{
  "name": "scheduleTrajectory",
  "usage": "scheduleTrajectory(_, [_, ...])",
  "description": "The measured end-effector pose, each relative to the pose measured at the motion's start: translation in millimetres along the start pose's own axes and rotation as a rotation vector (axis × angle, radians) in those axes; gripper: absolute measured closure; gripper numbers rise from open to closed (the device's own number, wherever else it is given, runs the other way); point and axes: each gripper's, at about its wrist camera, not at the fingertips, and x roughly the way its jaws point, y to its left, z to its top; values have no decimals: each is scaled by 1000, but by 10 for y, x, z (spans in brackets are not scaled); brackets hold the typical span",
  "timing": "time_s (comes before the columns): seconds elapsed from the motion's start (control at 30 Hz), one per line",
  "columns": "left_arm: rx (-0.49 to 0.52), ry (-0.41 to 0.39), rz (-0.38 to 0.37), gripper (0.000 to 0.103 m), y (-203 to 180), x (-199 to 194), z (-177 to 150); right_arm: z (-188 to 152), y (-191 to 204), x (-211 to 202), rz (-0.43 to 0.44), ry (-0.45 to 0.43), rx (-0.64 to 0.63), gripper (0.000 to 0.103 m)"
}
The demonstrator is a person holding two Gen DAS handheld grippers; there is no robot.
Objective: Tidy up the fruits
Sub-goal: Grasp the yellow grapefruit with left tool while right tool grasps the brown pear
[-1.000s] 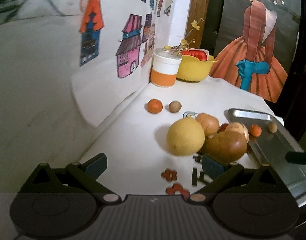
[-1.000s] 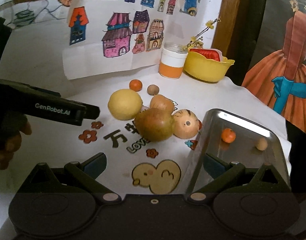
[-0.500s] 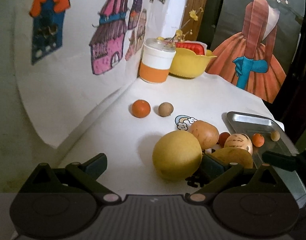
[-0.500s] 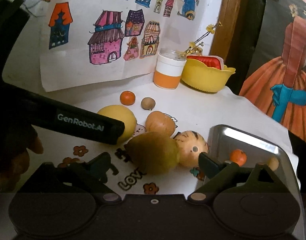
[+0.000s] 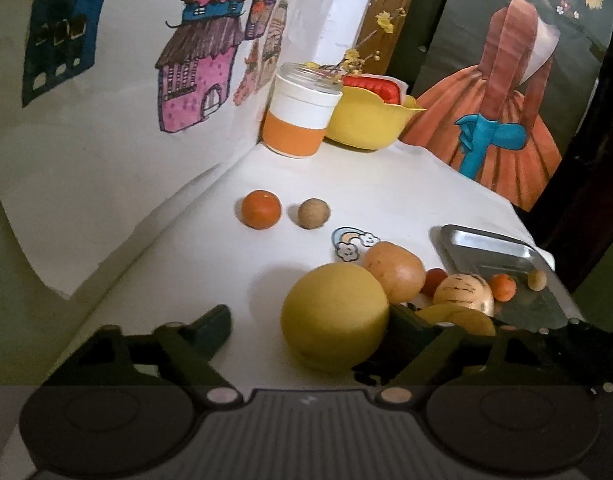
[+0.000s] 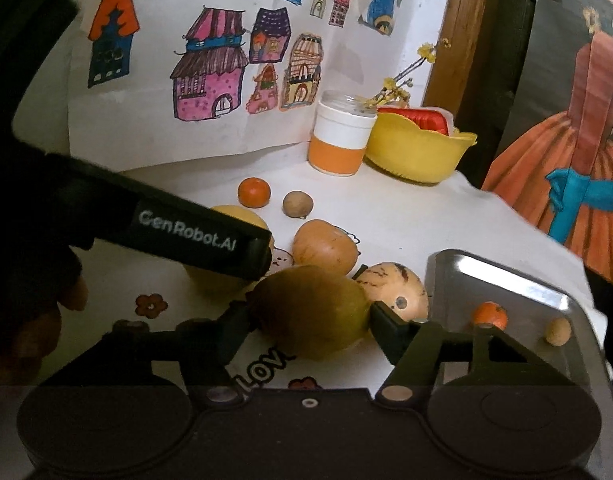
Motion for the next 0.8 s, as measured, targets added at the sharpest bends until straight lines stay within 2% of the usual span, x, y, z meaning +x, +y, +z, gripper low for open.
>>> scheduleTrajectory(0.13, [-4,-20,-29,42,-25,-64,-3,-27,-24,-63,16,2,-5,42])
scheduleTrajectory(0.27, [-8,-20,-27,42,-28,-95,-10,-47,-48,-152,48,4,-19,43])
scheduleTrajectory(0.43, [1,-17,-30,42,-15,-155,-52,-64,-99,-194,109,15,-3,35])
scheduleTrajectory(0.8, [-42,-25,-10,42,145,-340,-130,11,-157,60,134,24,6,28])
